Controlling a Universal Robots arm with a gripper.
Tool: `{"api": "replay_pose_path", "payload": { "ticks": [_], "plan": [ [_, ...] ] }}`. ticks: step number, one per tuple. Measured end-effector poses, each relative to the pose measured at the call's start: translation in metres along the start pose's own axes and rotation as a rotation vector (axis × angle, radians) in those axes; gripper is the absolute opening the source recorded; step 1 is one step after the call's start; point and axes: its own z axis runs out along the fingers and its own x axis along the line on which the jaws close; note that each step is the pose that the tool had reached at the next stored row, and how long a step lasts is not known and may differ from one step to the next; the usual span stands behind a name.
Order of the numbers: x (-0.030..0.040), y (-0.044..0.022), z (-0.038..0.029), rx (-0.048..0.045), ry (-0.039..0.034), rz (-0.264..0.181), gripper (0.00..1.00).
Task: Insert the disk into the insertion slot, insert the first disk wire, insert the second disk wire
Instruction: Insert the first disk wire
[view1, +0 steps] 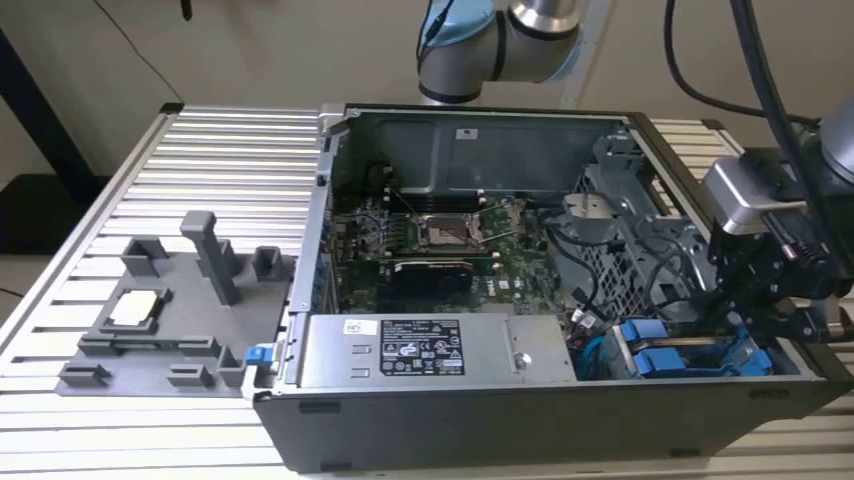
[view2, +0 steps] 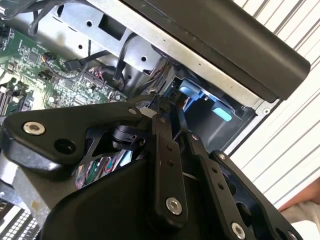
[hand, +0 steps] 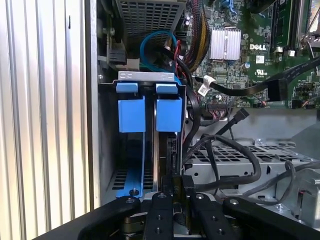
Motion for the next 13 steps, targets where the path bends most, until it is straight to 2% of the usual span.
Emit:
{"api": "replay_pose_path", "payload": {
  "ticks": [6,13],
  "plan": [
    [0.0005,0.0002,0.0046,0.0001,0.0005,0.0,0.19],
    [0.0006,0.0003,0.0059,-0.0002,-0.0011,0.0,0.2]
  ]
}}
